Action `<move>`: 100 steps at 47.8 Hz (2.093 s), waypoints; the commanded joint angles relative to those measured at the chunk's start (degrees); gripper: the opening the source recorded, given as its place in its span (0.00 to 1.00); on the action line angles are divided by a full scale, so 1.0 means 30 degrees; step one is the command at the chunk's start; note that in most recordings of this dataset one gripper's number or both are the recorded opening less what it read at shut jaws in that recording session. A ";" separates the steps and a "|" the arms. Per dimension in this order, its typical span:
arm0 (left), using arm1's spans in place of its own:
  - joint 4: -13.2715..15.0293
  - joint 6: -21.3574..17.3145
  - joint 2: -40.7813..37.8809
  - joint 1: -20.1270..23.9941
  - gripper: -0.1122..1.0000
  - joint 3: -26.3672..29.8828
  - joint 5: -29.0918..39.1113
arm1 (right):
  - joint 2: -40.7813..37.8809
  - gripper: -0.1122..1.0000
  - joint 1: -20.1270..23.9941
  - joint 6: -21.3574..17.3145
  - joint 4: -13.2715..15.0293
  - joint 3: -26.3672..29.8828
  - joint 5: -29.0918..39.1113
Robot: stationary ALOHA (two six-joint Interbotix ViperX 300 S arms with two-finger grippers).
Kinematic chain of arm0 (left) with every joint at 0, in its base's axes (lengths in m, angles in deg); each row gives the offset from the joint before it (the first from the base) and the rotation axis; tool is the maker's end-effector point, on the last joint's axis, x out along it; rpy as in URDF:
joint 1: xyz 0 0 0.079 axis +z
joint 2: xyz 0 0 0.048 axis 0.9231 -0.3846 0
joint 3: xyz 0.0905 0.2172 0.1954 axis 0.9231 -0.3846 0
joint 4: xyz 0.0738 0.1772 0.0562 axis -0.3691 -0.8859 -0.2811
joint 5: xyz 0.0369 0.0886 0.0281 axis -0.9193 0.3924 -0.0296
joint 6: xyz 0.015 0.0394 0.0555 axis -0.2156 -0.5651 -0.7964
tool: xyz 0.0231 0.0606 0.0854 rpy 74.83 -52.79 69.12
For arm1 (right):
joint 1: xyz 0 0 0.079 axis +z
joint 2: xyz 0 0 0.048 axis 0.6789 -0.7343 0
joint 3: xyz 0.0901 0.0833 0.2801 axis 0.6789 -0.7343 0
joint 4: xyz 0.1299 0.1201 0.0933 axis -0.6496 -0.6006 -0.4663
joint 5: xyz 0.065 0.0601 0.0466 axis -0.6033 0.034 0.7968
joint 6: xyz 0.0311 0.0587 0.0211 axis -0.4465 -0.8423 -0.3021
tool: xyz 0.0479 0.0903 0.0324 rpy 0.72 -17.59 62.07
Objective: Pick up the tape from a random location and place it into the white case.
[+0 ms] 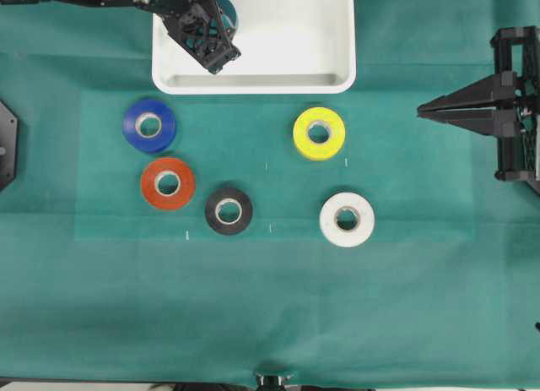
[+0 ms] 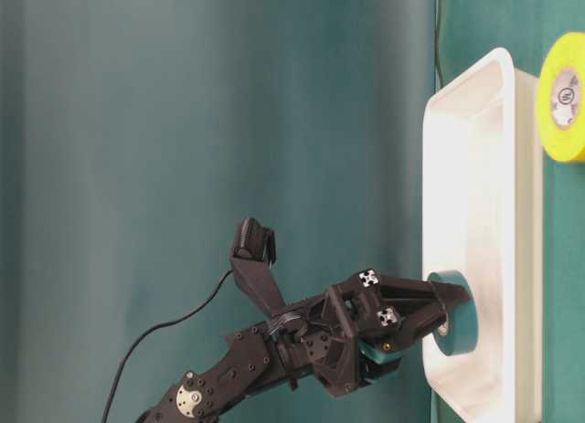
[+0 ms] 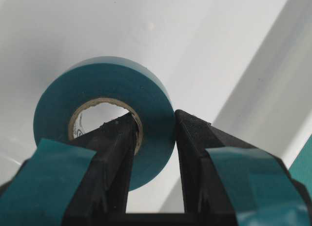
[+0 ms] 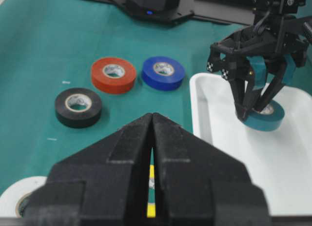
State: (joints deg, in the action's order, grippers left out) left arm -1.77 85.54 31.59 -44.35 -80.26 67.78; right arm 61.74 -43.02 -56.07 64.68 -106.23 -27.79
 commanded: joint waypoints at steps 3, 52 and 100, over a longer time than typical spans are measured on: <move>0.0029 0.0029 0.0293 -0.0029 0.29 0.0527 -0.0234 | -0.0059 0.10 0.0000 0.0029 0.0000 0.0293 -0.0117; 0.0088 0.0352 0.0439 -0.0293 0.99 0.0381 -0.0732 | -0.0059 0.10 0.0000 0.0000 0.0000 0.0322 -0.0029; 0.0059 0.0264 0.3018 -0.0498 1.00 0.2227 0.3428 | 0.0000 0.10 0.0000 0.0000 0.0029 0.0352 -0.0029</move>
State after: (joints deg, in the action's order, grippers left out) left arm -1.50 86.42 38.54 -45.41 -75.61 77.62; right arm 61.83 -42.93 -56.07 64.68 -106.23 -27.70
